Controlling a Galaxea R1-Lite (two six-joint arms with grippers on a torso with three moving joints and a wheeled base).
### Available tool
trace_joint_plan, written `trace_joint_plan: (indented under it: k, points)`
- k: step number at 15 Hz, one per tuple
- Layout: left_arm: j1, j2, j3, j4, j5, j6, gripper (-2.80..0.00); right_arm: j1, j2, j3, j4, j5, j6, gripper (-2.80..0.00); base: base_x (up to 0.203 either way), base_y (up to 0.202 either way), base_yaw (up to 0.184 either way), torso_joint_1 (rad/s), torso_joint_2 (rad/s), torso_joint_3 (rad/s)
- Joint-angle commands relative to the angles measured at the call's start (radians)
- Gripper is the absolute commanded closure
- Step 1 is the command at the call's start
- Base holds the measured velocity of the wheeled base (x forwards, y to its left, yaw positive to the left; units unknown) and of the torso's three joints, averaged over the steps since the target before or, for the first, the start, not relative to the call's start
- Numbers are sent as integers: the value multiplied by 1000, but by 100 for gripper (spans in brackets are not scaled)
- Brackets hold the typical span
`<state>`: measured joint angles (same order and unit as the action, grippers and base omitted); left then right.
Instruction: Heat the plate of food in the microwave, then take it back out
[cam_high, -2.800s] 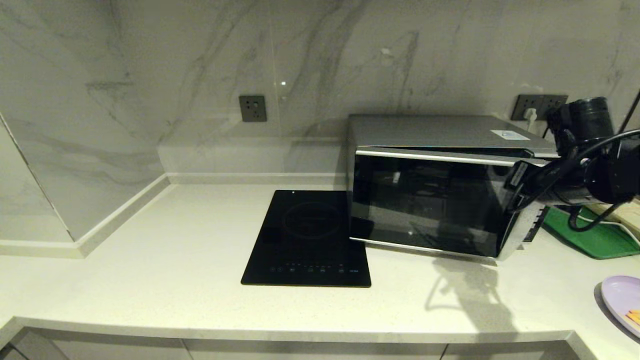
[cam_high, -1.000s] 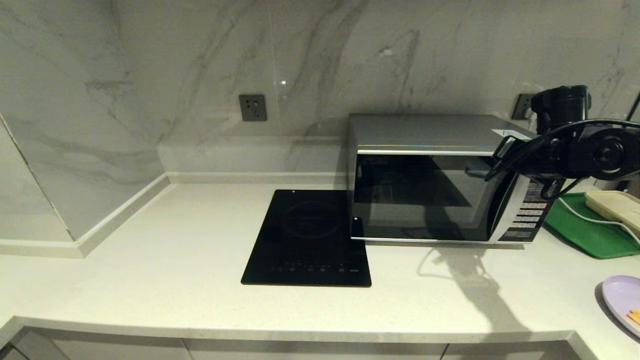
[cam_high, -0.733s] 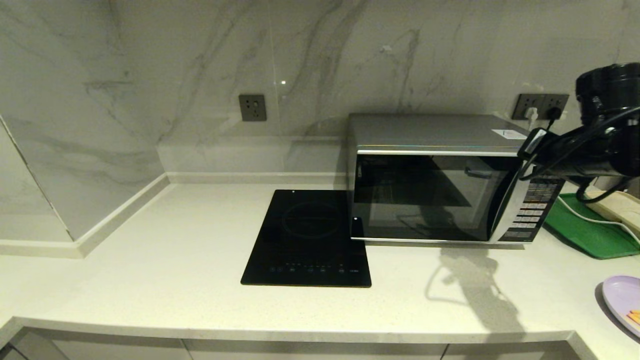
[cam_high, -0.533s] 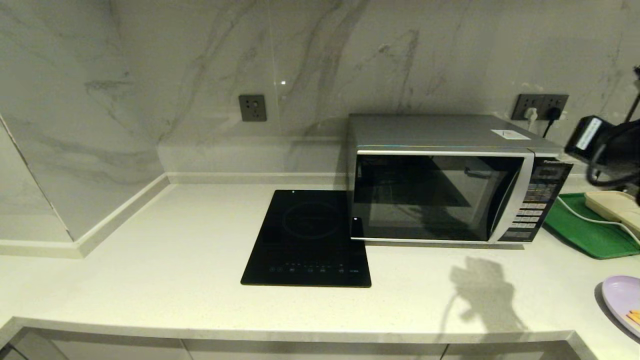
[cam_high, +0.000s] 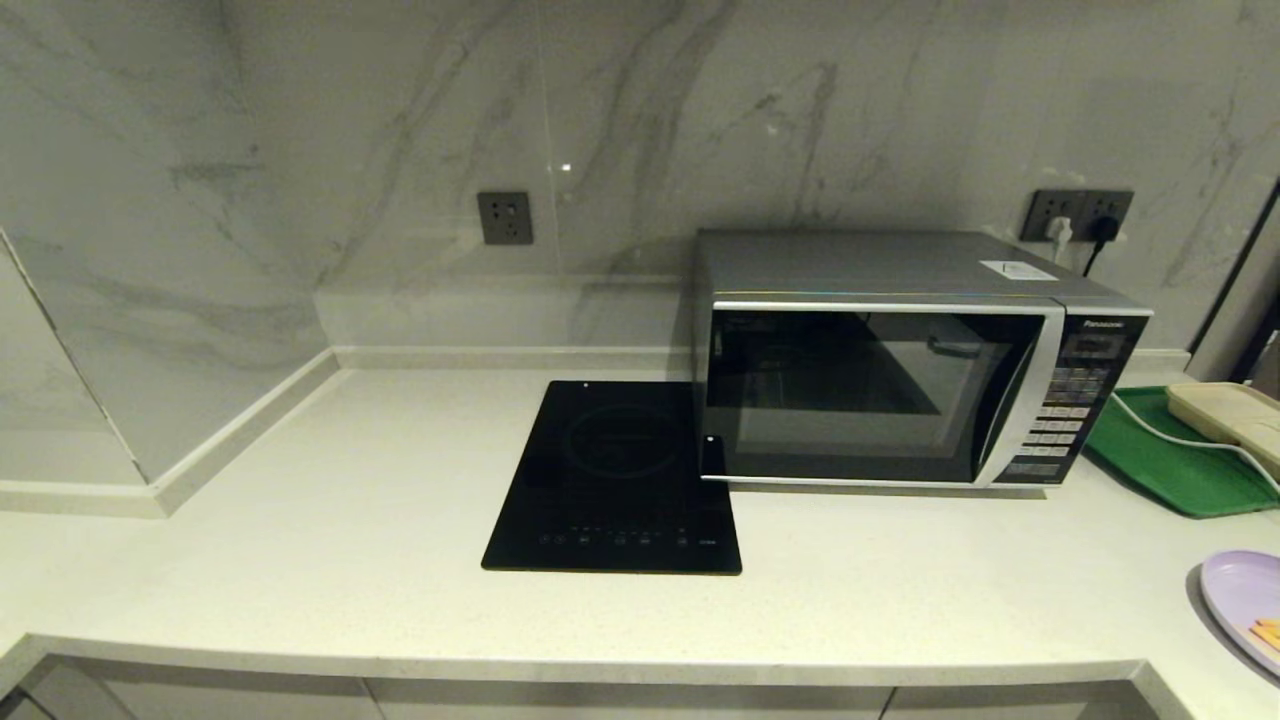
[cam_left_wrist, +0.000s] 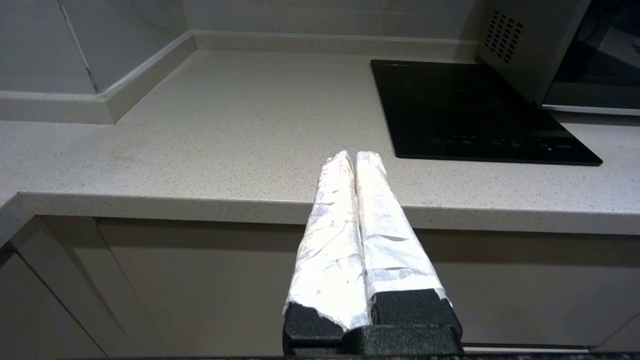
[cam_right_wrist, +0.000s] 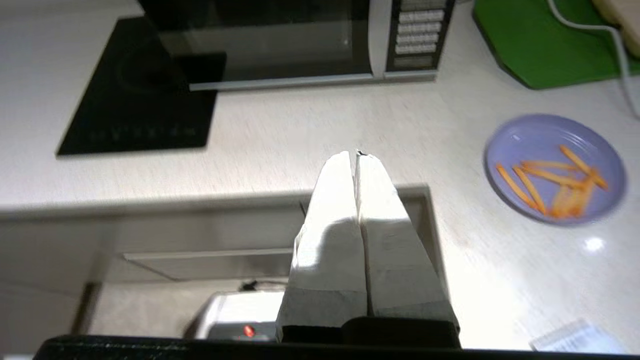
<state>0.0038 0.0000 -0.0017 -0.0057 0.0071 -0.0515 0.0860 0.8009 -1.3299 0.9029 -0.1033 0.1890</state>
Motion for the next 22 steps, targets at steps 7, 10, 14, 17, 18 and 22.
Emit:
trace_joint_plan:
  k: [7, 10, 14, 17, 18, 22]
  points:
    - [1, -2, 0, 0, 1, -1, 0, -174, -493, -78, 423, 75, -161, 0, 0, 0, 0, 0, 0, 0]
    - [-1, -2, 0, 0, 1, -1, 0, -83, -533, -105, 546, 52, -104, 0, 0, 0, 0, 0, 0, 0]
    - [1, 0, 0, 0, 1, -1, 0, -84, -710, 47, 534, 30, -157, 0, 0, 0, 0, 0, 0, 0]
    - [1, -1, 0, 0, 1, -1, 0, -84, -794, 238, 419, 86, -181, 0, 0, 0, 0, 0, 0, 0]
    - [0, 0, 0, 0, 1, -1, 0, -85, -797, 307, 357, 128, -178, 0, 0, 0, 0, 0, 0, 0]
    - [1, -1, 0, 0, 1, -1, 0, -85, -799, 665, -21, 168, -171, 0, 0, 0, 0, 0, 0, 0]
